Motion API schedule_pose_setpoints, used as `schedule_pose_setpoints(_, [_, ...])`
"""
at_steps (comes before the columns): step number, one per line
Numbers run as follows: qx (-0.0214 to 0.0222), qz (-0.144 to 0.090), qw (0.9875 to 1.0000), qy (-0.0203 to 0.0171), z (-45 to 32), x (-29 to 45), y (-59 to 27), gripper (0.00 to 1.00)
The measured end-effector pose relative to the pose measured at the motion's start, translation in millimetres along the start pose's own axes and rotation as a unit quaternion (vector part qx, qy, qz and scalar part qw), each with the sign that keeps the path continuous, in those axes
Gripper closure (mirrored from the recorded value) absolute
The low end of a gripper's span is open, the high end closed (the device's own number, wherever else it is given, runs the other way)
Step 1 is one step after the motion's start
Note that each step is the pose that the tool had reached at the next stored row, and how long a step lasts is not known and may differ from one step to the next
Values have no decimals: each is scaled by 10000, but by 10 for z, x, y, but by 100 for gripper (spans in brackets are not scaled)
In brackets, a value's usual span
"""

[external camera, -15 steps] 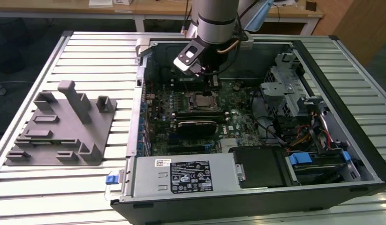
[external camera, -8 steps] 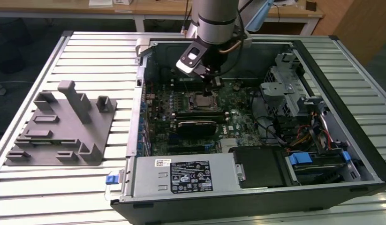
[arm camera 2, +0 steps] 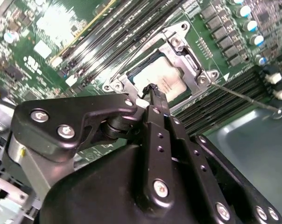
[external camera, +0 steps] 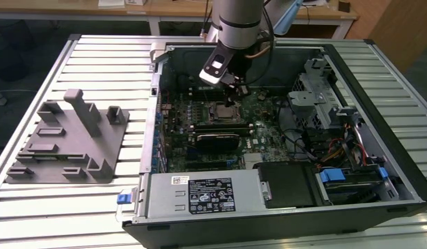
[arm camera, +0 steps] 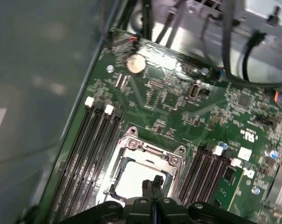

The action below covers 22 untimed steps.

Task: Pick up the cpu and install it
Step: 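Close the cpu cover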

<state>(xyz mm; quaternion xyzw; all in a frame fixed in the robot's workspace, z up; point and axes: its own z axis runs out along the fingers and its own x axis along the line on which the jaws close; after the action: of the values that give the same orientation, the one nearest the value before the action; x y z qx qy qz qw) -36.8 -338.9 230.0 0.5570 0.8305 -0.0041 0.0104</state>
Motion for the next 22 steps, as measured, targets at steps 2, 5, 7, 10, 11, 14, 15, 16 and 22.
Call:
schedule_pose_setpoints(2, [-4, -180, 9998, 1, 0, 0, 0, 89])
schedule_pose_setpoints(5, [-10, -458, 9990, 2, 2, 0, 0, 89])
schedule_pose_setpoints(7, [-14, -637, 9980, 3, 2, 0, 0, 89])
schedule_pose_setpoints(10, [-20, -906, 9959, 4, 3, 0, 0, 89])
schedule_pose_setpoints(11, [-22, -996, 9950, 5, 4, 0, 0, 89])
schedule_pose_setpoints(14, [-28, -1272, 9919, 6, 4, 0, 0, 89])
schedule_pose_setpoints(15, [-30, -1360, 9907, 6, 4, 0, 0, 89])
schedule_pose_setpoints(16, [-32, -1455, 9893, 7, 5, 0, 0, 89])
schedule_pose_setpoints(22, [-43, -1997, 9799, 9, 5, 0, 0, 89])
